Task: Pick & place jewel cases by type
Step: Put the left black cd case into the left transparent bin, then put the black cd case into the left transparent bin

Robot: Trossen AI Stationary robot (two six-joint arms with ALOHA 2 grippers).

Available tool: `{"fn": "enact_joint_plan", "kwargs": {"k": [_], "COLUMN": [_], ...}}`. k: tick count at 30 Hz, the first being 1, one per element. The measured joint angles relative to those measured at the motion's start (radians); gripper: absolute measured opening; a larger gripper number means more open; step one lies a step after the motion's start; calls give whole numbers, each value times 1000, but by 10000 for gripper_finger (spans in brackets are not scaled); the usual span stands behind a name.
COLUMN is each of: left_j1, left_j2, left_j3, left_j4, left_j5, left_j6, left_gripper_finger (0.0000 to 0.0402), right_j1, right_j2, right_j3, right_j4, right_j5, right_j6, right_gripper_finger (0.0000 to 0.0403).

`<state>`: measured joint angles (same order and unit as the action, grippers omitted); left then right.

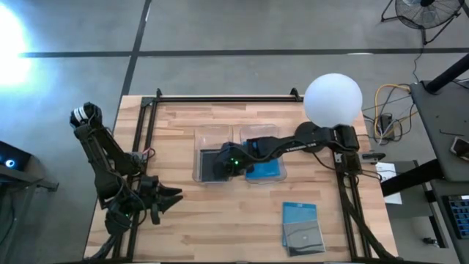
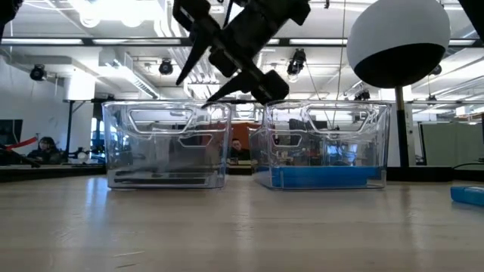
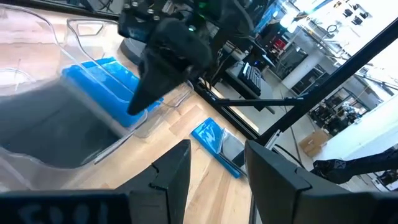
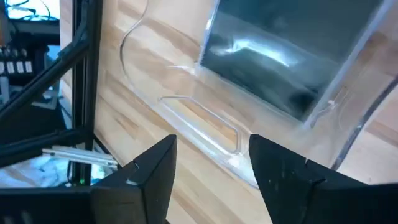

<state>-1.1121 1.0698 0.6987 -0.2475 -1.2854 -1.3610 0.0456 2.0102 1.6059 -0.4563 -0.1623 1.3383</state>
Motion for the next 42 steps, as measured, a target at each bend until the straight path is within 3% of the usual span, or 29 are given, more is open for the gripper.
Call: {"fn": "enact_joint_plan", "kwargs": {"k": [6,10,15,21,24,32,38,42], "left_j1": [2,2,3,4,5,5,5,5], "left_j2": [0,0,0,0,0,0,0,0], "left_j3": [0,0,-1,-2,-2,-2,-2,-2], "left_j4": [0,0,-2,-2,-4,-8,-7,-7], "left_j5": [0,0,1,16,37,56,57,57], "left_j6": [0,-2,1,2,3,4,-8,-37], "left_gripper_finger": [133,133,133,133,133,133,133,133], "right_j1": [60,159,344,587,684,821,864,870], "right_j2": [-57,-154,-178,-166,-164,-141,-139,-139], "right_j3": [13,36,26,-12,-13,-92,-194,-281], "right_j4": [-111,-338,-610,-670,-742,-880,-865,-815], "right_j5": [60,121,112,51,3,-297,-361,-361], "right_j6": [-37,-9,182,488,535,231,102,19], "right_gripper_finger": [196,196,196,196,189,125,42,12]}}
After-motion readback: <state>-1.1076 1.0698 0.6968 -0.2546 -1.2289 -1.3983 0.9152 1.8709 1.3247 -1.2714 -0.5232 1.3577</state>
